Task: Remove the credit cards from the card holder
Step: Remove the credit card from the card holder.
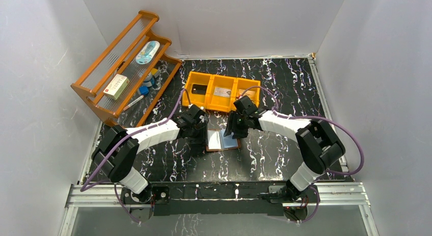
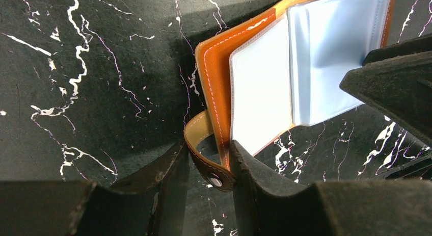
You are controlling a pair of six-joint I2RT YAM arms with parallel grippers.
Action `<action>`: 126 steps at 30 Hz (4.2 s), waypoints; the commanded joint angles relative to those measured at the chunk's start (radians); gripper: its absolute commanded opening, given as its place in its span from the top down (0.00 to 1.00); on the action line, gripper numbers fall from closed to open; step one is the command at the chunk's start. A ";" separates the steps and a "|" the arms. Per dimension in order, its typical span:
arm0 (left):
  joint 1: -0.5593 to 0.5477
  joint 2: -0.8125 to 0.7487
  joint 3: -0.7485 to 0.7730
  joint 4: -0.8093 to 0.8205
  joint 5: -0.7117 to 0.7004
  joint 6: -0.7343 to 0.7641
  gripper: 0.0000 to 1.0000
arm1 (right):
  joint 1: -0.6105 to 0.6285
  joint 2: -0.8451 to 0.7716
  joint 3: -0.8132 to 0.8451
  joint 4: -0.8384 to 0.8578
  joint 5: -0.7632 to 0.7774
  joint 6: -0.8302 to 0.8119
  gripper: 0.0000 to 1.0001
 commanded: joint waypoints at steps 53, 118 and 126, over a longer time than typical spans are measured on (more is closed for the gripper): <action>-0.002 -0.140 0.011 0.005 -0.051 -0.024 0.39 | 0.021 0.147 0.015 0.130 -0.206 0.004 0.61; -0.002 0.060 0.053 -0.049 -0.007 -0.019 0.67 | -0.053 -0.034 0.029 -0.040 0.014 -0.087 0.42; -0.001 0.062 0.056 -0.049 0.000 -0.013 0.71 | -0.052 -0.023 0.046 -0.057 0.009 -0.092 0.41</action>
